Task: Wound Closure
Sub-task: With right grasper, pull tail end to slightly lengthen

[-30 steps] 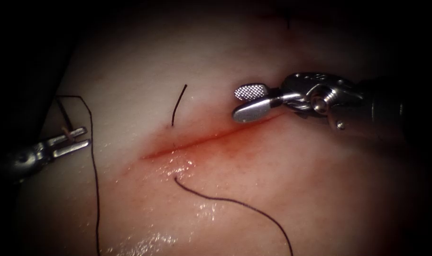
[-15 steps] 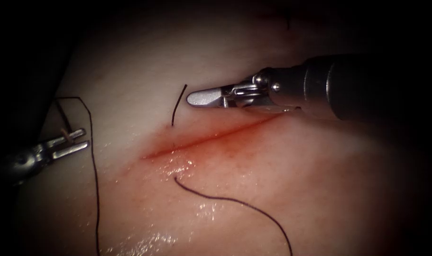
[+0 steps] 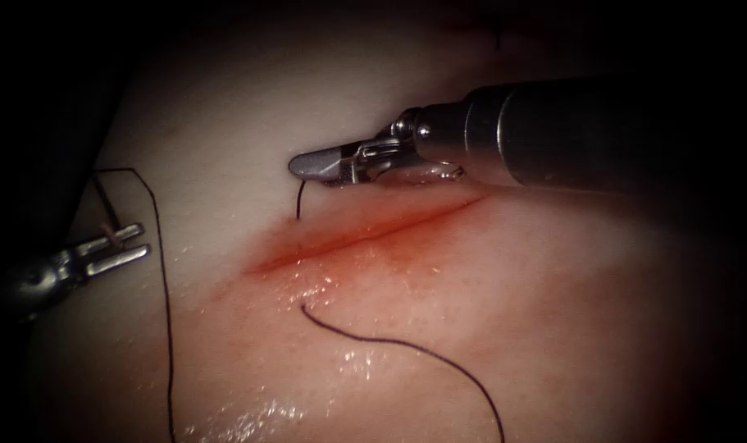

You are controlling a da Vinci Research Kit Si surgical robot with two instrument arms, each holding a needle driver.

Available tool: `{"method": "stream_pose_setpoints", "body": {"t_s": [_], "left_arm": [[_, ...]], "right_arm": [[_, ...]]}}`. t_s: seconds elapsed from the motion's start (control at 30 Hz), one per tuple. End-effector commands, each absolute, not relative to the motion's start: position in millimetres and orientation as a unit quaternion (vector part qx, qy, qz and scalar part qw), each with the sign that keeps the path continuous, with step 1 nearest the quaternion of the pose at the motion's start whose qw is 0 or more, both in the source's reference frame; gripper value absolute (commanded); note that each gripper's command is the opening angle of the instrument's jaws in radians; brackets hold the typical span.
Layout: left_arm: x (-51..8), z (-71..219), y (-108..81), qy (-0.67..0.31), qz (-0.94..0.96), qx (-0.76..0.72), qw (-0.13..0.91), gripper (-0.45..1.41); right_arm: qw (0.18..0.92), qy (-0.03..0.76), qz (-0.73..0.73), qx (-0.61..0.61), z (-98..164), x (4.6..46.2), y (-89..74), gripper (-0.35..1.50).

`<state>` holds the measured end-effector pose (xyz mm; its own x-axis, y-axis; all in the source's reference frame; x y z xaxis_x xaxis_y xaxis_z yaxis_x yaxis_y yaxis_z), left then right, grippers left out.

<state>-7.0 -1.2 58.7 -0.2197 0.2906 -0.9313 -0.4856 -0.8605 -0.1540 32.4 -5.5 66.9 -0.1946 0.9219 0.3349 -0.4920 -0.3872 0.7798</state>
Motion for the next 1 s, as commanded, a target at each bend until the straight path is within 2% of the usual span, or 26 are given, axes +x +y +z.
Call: {"method": "stream_pose_setpoints", "body": {"t_s": [0.03, 0.13, 0.23, 0.27, 0.3, 0.33, 0.43, 0.5, 0.67, 0.8, 1.0], "left_arm": [[-7.5, 59.4, -1.1, 0.085, 0.776, -0.573, 0.250, -0.45], [-7.5, 59.4, -1.1, 0.085, 0.776, -0.573, 0.250, -0.45], [-7.5, 59.4, -1.1, 0.085, 0.776, -0.573, 0.250, -0.45], [-7.5, 59.4, -1.1, 0.085, 0.776, -0.573, 0.250, -0.45], [-7.5, 59.4, -1.1, 0.085, 0.776, -0.573, 0.250, -0.45], [-7.5, 59.4, -1.1, 0.085, 0.776, -0.573, 0.250, -0.45], [-7.4, 59.4, -1.2, 0.086, 0.776, -0.573, 0.249, -0.45], [-7.4, 59.4, -1.3, 0.086, 0.776, -0.573, 0.249, -0.45], [-7.4, 59.5, -1.4, 0.086, 0.777, -0.572, 0.248, -0.45], [-7.2, 59.5, -1.5, 0.085, 0.776, -0.573, 0.250, -0.45], [-7.2, 59.5, -1.5, 0.085, 0.776, -0.572, 0.250, -0.45]], "right_arm": [[0.487, 0.265, 0.725, 0.408, 67.5, 33.5, -5.1, 1.26], [0.488, 0.263, 0.725, 0.408, 67.7, 34.1, -5.1, 1.21], [0.491, 0.259, 0.726, 0.405, 67.7, 34.6, -5.1, 0.96], [0.497, 0.258, 0.724, 0.403, 67.7, 34.7, -5.2, 0.73], [0.510, 0.255, 0.719, 0.398, 67.7, 34.8, -5.2, 0.31], [0.522, 0.254, 0.713, 0.393, 67.7, 34.9, -5.2, 0.04], [0.549, 0.250, 0.700, 0.383, 67.8, 35.3, -5.2, -0.15], [0.564, 0.253, 0.690, 0.377, 67.9, 35.4, -5.3, -0.35], [0.619, 0.252, 0.652, 0.360, 68.1, 35.1, -5.6, -0.35], [0.627, 0.327, 0.609, 0.359, 67.8, 34.5, -5.4, -0.35], [0.672, 0.473, 0.462, 0.334, 66.2, 33.7, -5.5, -0.35]]}}
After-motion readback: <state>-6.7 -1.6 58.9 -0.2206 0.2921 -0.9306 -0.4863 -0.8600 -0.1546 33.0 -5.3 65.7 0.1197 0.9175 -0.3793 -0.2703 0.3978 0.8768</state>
